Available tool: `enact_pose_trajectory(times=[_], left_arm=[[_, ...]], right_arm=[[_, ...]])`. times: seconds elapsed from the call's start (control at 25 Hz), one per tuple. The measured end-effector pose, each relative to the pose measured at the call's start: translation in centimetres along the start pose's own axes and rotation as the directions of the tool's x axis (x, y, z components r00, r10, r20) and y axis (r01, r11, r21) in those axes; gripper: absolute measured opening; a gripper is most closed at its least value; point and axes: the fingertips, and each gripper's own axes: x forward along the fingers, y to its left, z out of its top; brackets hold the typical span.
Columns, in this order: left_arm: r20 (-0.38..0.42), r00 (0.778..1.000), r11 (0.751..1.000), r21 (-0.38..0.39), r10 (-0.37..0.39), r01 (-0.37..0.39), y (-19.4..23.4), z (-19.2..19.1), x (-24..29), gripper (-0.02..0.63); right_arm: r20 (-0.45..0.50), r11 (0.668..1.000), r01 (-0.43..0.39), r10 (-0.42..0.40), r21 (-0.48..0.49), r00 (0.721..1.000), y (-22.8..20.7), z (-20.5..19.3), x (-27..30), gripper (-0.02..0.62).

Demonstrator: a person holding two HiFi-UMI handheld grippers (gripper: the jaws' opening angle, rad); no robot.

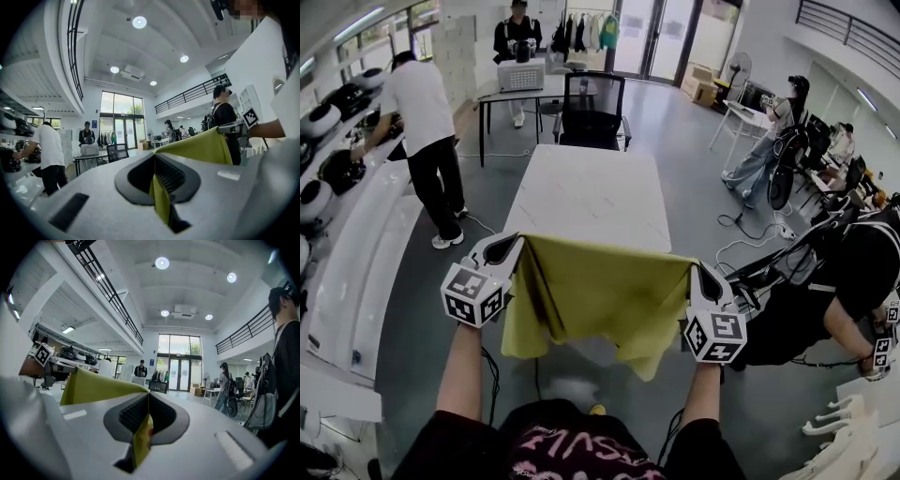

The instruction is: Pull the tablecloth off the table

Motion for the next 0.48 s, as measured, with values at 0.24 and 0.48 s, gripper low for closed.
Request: enact_pose_trajectory(times=[0.24,0.48], left_arm=[[0.044,0.999,0.999,-0.031,0.029,-0.028,1.5,1.3,0.4,0.011],[0.083,0.994,0.992,-0.109,0.068,-0.058,1.8,0.7,0.9,0.011]], right_arm=[[0.02,0.999,0.028,-0.029,0.017,0.999,0.2,1.3,1.6,0.017],[0.025,0.996,0.056,-0.058,0.074,0.998,0.0,0.4,2.6,0.017]])
